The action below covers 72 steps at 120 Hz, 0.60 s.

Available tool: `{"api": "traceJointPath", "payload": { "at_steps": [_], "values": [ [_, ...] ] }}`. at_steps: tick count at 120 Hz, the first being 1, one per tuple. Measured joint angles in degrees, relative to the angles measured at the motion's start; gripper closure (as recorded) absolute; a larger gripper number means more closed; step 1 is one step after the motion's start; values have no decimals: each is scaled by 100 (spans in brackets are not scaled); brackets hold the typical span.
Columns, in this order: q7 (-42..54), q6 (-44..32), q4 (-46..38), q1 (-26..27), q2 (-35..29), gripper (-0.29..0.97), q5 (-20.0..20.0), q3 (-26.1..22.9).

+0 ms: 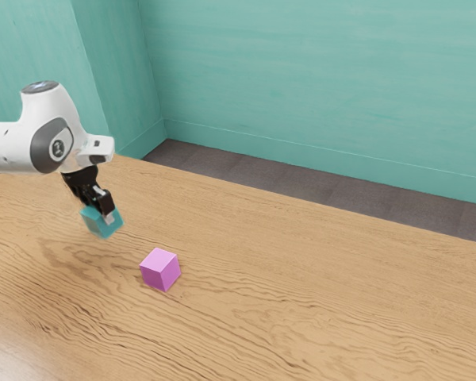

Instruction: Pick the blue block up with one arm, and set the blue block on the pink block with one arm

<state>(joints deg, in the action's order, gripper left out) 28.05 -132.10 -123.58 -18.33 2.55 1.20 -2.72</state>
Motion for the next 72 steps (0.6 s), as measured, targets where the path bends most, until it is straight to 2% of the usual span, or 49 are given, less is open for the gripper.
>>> {"api": "traceJointPath", "payload": {
  "at_steps": [33, 54, 72],
  "values": [
    [-610, 338, -55, 199, -424, 36, 243, -1157],
    [-935, 384, -105, 613, -415, 36, 272, -1269],
    [-1151, 402, -129, 518, -401, 36, 263, -1286]
  ]
}}
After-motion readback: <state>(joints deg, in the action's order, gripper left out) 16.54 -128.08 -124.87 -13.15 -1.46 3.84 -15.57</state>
